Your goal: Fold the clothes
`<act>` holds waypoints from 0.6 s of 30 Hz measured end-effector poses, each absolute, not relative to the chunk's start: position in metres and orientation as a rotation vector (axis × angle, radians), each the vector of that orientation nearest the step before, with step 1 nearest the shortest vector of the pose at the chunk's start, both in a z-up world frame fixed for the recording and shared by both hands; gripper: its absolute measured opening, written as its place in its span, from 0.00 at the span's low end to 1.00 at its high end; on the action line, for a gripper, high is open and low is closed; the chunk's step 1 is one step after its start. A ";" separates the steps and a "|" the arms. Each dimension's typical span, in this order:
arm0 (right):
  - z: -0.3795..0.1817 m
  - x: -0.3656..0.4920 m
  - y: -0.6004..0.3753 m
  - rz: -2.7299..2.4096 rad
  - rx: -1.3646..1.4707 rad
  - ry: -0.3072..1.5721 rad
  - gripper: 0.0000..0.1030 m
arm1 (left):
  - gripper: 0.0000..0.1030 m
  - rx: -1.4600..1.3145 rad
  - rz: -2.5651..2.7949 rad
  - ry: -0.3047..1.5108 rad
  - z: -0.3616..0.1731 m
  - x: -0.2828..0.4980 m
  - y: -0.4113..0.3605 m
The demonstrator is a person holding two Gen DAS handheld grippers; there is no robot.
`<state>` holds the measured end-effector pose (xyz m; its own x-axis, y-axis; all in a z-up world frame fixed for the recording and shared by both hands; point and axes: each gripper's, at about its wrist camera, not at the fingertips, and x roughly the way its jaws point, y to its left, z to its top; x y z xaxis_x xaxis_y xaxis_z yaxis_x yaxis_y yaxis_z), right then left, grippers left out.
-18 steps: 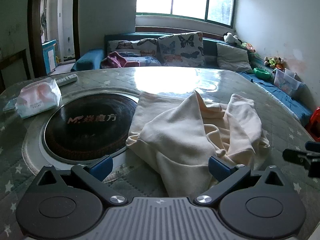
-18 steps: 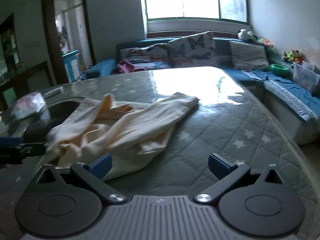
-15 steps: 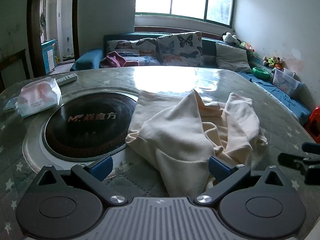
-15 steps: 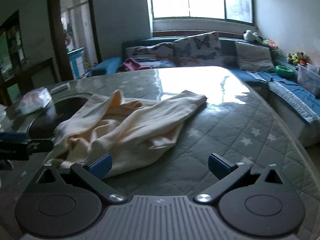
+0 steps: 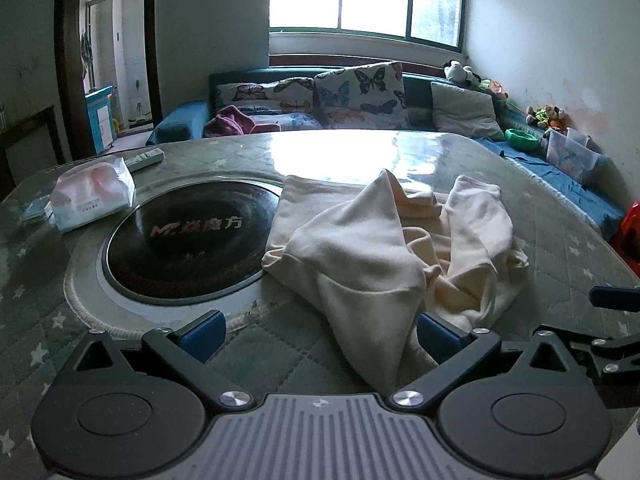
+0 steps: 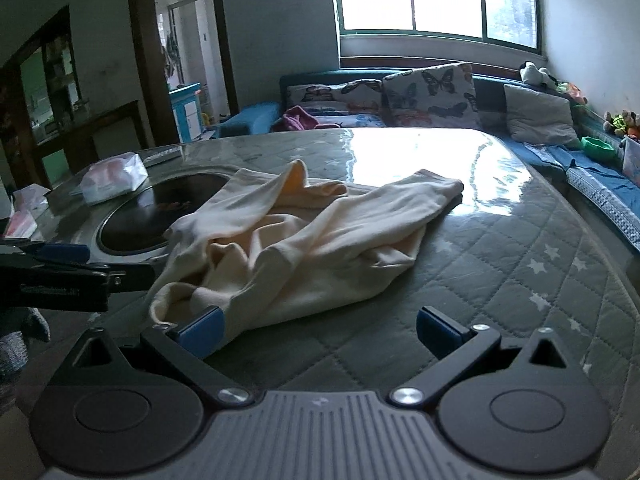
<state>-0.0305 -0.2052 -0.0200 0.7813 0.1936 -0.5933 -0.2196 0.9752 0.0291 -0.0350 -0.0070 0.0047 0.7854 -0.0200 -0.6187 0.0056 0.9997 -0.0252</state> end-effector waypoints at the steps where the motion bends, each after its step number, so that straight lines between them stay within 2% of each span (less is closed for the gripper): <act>1: -0.021 -0.034 -0.204 0.227 -0.039 0.632 1.00 | 1.00 -0.022 -0.013 0.668 0.005 -0.037 -0.007; 10: -0.001 -0.041 -0.231 0.333 -0.049 0.643 1.00 | 1.00 -0.011 -0.019 0.674 0.005 -0.047 -0.009; 18: -0.001 -0.054 -0.214 0.357 -0.056 0.653 1.00 | 1.00 -0.001 -0.017 0.681 0.005 -0.049 -0.010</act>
